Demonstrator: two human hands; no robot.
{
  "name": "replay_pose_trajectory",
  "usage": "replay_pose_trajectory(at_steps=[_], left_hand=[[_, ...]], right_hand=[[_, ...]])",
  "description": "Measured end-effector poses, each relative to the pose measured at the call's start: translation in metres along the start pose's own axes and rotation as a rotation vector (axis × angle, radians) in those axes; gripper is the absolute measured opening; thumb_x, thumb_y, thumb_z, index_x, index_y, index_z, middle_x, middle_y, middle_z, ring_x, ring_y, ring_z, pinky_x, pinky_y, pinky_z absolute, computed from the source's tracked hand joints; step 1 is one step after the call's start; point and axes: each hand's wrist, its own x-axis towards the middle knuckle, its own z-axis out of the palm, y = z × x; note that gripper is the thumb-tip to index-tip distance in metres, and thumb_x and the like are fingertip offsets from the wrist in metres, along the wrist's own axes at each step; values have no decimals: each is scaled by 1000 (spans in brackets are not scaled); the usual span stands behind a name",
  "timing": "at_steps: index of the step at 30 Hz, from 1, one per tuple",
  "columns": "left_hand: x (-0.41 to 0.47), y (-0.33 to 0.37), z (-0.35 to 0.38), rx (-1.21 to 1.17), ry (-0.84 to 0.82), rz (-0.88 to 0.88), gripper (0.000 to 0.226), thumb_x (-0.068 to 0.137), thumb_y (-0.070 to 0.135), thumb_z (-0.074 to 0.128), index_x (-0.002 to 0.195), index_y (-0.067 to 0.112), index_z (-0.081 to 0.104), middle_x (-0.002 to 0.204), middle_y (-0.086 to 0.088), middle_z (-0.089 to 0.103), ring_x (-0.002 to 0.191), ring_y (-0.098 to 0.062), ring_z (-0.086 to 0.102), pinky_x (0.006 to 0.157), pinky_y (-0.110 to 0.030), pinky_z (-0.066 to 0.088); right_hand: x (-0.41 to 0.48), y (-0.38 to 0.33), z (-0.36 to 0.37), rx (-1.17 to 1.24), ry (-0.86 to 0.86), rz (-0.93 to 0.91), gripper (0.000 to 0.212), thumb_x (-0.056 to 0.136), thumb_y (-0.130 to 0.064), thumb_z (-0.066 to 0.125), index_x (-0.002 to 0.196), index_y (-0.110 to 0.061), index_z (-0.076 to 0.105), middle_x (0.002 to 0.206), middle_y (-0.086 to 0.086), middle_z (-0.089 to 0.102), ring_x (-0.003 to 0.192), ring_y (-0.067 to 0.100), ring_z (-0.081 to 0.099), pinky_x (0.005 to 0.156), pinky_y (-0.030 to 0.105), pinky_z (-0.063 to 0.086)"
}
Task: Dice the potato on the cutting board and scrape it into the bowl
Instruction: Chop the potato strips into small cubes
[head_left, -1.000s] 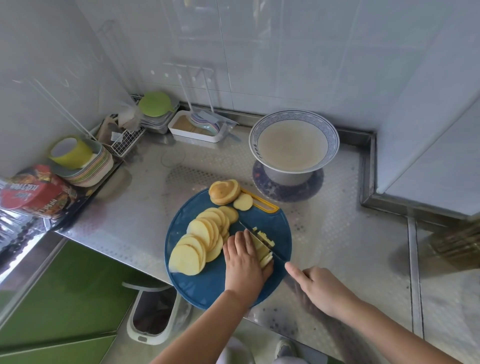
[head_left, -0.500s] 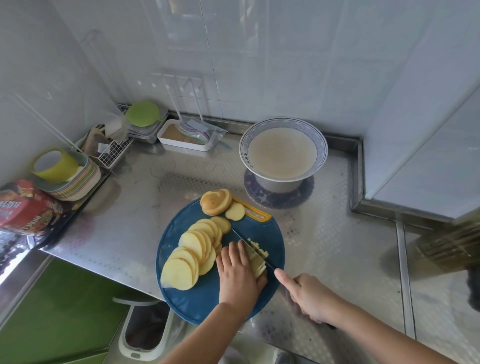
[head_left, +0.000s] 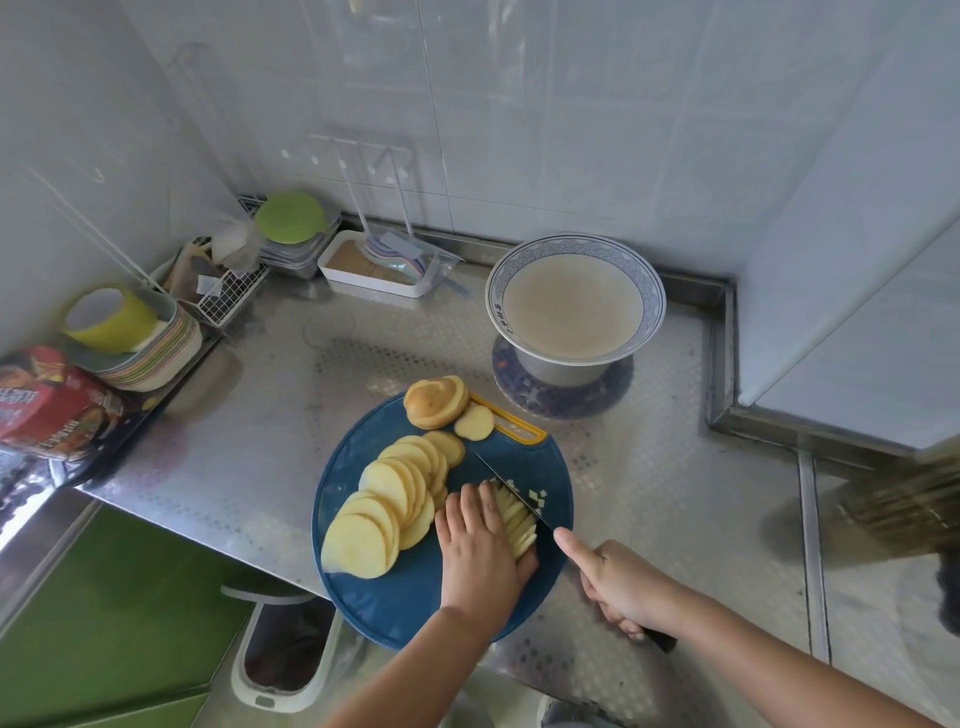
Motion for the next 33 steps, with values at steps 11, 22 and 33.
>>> replay_pose_trajectory(at_steps=[11,22,33], left_hand=[[-2,3,-7,-83,25,-55,84,72,60,38,129,-1,48,117,-20,55,109,-40,53,95,-53,46],[-5,4,-12,-144,114,-68,79,72,60,42,123,-1,47,113,-19,56,105,-38,55,93,-51,49],[-3,4,-10,-134,53,-84,85,66,61,39,124,0,54,116,-18,59,106,-38,56,93,-52,48]], right_hand=[[8,-13,5,182,5,-4,70,86,-80,32,56,-17,31,45,1,26,36,16,24,41,23,27],[3,-3,-1,170,70,-4,71,89,-77,35,55,-15,34,47,3,30,34,16,28,40,22,29],[9,-20,9,44,95,31,69,90,-77,26,58,-17,25,38,-1,25,34,17,24,40,22,28]])
